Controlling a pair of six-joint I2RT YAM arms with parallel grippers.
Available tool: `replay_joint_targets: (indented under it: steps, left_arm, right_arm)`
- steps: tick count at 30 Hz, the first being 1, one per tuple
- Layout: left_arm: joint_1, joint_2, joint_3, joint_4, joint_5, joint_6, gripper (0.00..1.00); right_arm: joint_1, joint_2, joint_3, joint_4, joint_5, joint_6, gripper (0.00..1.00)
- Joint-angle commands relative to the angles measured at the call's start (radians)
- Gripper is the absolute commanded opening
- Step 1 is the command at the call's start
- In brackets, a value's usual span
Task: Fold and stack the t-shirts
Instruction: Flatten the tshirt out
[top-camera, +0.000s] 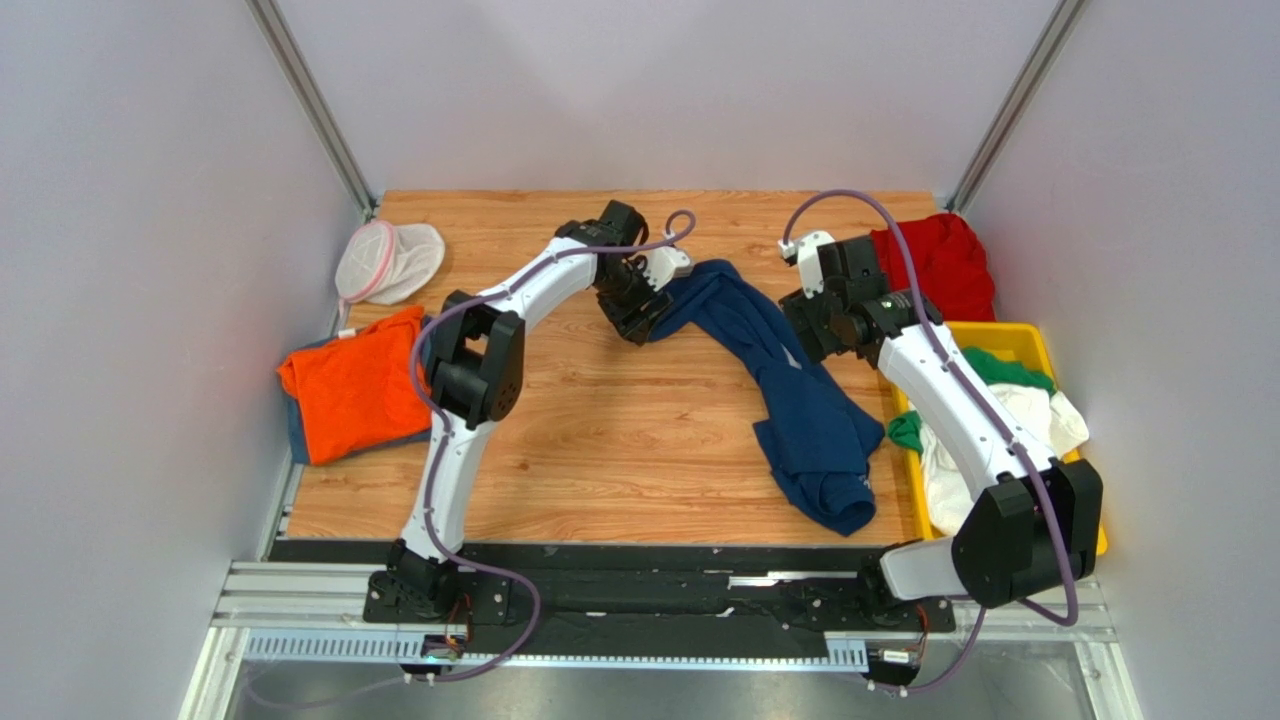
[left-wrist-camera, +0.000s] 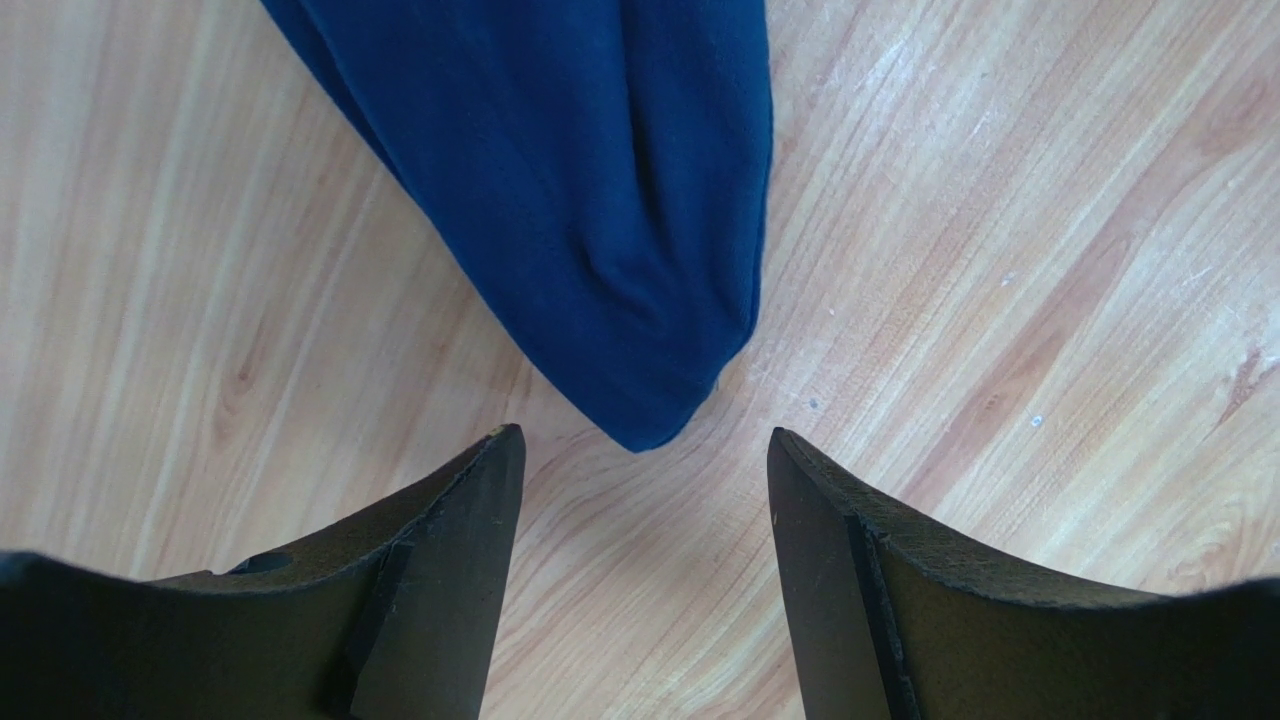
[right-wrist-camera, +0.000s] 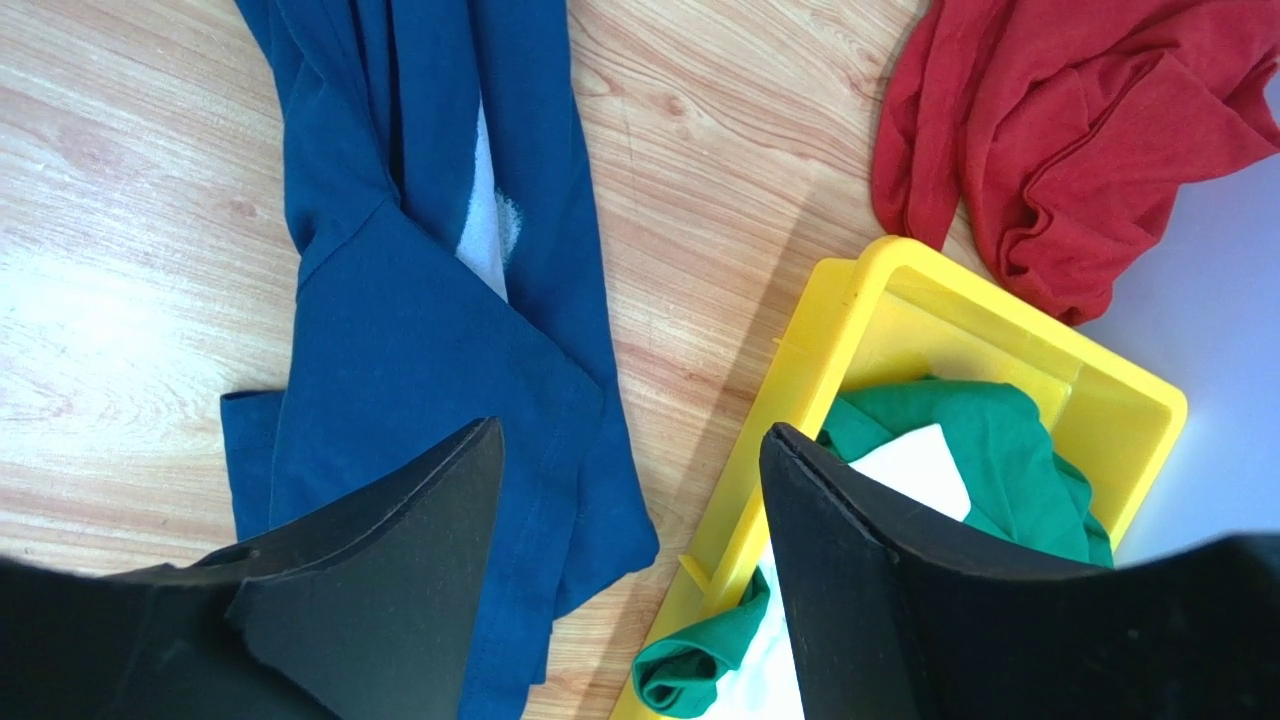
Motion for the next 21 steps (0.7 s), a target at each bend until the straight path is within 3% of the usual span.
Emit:
replay_joint_targets:
  steps: [1,5,10,13,16,17,18,21]
  left_arm:
    - [-0.006,0.032,0.078,-0.059,0.037,0.020,0.69]
    - [-0.010,0.057,0.115,-0.073,0.035,0.025,0.67]
    - [-0.024,0.094,0.170,-0.096,0.031,0.029,0.56]
    - [-0.035,0.106,0.173,-0.100,0.031,0.036,0.45]
    - [-0.040,0.118,0.182,-0.114,0.031,0.040,0.21]
    - [-0.041,0.123,0.189,-0.119,0.034,0.040,0.07]
    - [-0.041,0.124,0.190,-0.122,0.032,0.039,0.00]
    - [-0.041,0.117,0.184,-0.122,0.028,0.037,0.00]
  right_arm:
    - [0.003,-0.045,0.008,0.023,-0.012,0.004,0.68]
    - [0.003,-0.049,0.010,0.010,-0.015,0.004,0.68]
    - [0.001,-0.066,-0.004,-0.011,-0.005,-0.002,0.67]
    - [0.003,-0.086,-0.013,-0.014,0.015,-0.013,0.67]
    - [0.001,-0.097,-0.012,-0.031,0.031,-0.021,0.67]
    - [0.003,-0.101,-0.011,-0.037,0.034,-0.022,0.67]
    - [0.003,-0.107,-0.013,-0.048,0.035,-0.022,0.67]
    - [0.003,-0.121,-0.027,-0.056,0.042,-0.024,0.67]
